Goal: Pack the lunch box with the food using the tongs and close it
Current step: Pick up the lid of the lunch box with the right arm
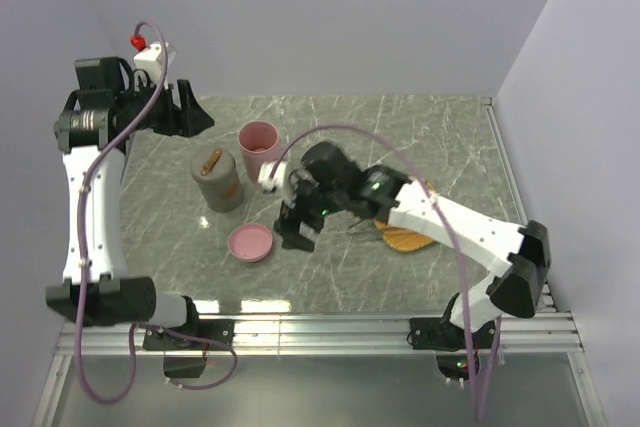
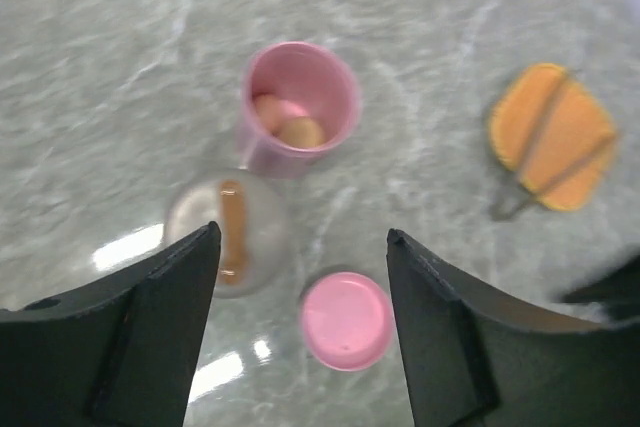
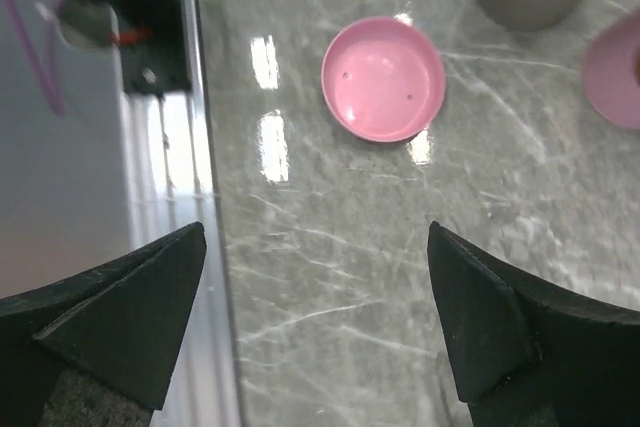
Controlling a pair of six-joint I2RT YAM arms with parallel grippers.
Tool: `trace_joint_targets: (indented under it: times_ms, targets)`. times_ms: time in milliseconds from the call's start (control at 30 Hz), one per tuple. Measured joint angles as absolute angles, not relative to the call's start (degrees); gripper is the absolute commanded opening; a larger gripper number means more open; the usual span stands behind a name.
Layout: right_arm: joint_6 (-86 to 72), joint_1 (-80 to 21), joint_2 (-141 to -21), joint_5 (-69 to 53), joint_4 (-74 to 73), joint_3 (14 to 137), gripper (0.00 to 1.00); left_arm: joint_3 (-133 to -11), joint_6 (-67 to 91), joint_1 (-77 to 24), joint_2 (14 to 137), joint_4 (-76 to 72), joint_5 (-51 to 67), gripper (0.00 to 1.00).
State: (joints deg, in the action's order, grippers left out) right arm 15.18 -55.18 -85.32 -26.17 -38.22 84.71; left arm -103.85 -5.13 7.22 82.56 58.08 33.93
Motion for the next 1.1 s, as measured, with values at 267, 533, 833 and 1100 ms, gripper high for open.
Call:
trace_joint_targets:
  times_ms: [267, 533, 833, 1100]
  targets:
    - [32.2, -68.2, -96.7, -16.1, -31.7, 80.1, 0.98, -97.7, 2.8, 8.3, 74.5, 50.3, 50.1, 0.75]
    - [42.8, -69.2, -107.0, -14.9, -26.9, 80.7, 0.95, -95.7, 5.7, 9.5, 75.5, 48.2, 55.5, 0.74]
    - [47.4, -68.8, -113.4, -14.4, -22.8, 82.2, 0.90, -94.5, 6.6, 9.5, 75.5, 47.3, 57.3, 0.74]
    - [47.9, -67.6, -114.8, -14.3, -19.1, 82.2, 0.77, -92.3, 6.9, 9.5, 75.2, 46.4, 58.2, 0.74]
